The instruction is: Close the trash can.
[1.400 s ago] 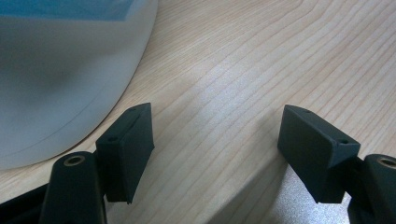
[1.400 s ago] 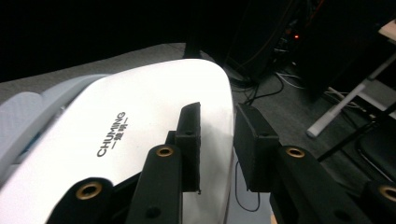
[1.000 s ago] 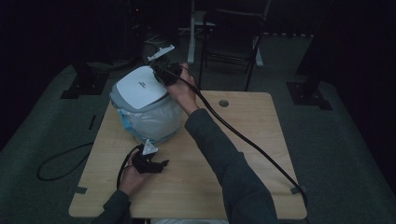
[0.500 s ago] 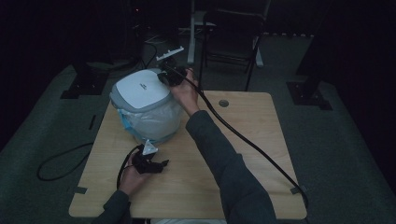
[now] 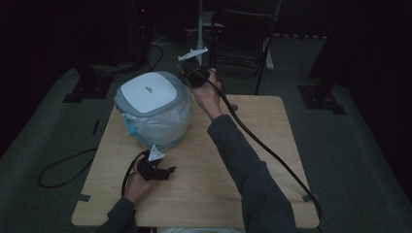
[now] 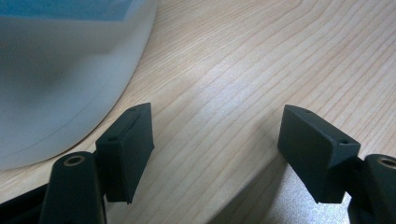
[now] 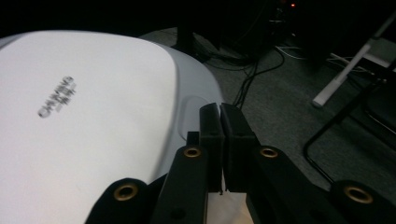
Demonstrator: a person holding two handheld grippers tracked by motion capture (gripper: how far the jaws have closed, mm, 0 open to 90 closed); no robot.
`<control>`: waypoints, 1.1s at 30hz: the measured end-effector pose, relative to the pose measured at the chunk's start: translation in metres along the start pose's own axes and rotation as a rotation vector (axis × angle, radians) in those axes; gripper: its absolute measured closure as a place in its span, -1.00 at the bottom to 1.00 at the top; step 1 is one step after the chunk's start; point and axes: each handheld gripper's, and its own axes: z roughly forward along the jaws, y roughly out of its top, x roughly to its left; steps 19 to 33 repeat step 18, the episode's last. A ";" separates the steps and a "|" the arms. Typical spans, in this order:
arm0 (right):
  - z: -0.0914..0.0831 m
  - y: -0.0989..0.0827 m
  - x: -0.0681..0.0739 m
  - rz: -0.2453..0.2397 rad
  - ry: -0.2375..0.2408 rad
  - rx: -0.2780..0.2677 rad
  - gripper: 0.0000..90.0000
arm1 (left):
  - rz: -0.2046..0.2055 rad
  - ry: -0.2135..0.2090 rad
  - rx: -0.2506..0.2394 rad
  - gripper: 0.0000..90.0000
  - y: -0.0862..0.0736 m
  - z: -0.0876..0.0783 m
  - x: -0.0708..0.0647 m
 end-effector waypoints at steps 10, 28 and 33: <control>-0.024 -0.038 -0.026 -0.015 -0.020 -0.002 0.87 | 0.000 -0.002 0.001 -0.39 0.000 0.000 0.000; -0.031 -0.091 -0.056 -0.007 -0.044 0.060 0.81 | 0.001 0.003 0.000 -0.39 0.000 0.000 0.000; -0.031 -0.091 -0.056 -0.007 -0.044 0.060 0.81 | 0.001 0.003 0.000 -0.39 0.000 0.000 0.000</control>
